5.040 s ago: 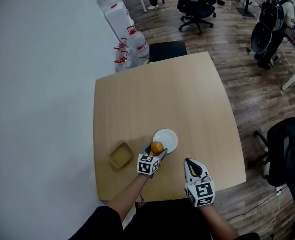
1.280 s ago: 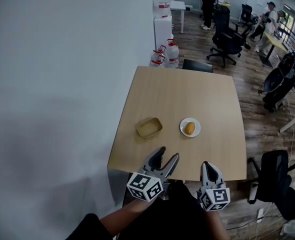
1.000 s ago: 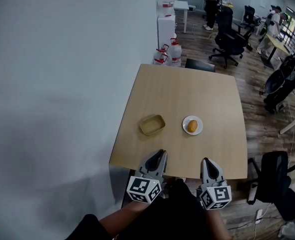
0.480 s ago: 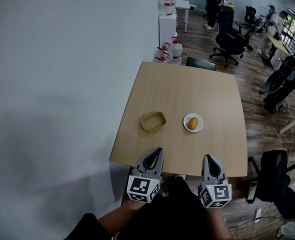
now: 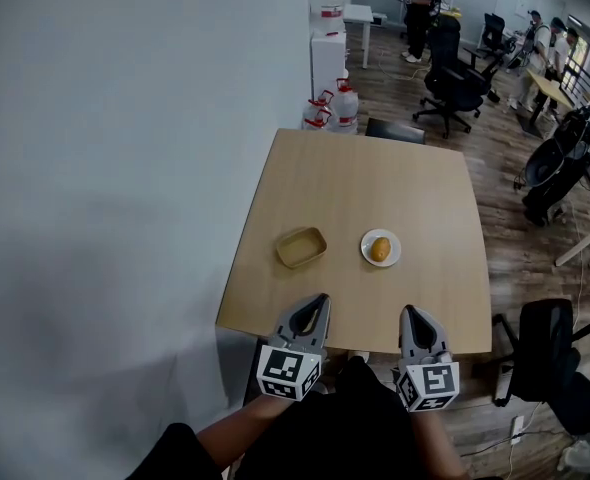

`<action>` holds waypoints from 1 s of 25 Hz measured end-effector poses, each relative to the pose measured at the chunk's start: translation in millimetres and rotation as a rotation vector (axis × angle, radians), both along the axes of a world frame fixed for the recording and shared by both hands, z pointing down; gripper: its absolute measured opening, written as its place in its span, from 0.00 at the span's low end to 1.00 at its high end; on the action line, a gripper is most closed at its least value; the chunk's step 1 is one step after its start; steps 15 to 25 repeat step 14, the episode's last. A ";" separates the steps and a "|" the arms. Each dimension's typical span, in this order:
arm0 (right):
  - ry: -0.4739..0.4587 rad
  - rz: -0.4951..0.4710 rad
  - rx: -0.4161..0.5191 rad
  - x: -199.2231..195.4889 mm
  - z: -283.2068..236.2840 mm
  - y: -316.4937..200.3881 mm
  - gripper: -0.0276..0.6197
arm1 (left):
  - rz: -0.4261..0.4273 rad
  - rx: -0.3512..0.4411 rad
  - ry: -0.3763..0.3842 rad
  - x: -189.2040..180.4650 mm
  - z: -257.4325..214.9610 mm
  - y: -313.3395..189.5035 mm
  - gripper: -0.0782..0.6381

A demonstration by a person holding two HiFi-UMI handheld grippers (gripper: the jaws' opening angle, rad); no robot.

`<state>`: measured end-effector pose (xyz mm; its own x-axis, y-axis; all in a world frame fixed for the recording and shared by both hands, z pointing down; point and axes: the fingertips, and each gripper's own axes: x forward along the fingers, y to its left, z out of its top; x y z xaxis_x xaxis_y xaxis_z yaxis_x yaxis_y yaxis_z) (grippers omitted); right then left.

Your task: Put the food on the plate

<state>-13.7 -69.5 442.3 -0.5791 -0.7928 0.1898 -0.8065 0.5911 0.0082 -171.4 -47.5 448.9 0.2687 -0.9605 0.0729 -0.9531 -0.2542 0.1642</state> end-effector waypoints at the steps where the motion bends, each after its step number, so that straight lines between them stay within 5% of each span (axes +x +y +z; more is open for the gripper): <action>1: 0.007 -0.001 0.002 1.1 0.9 -0.5 0.14 | 0.001 0.000 -0.004 1.9 0.5 -1.1 0.13; 25: 0.014 0.002 -0.011 14.8 11.5 -2.9 0.14 | 0.042 -0.011 0.003 27.2 7.5 -7.3 0.13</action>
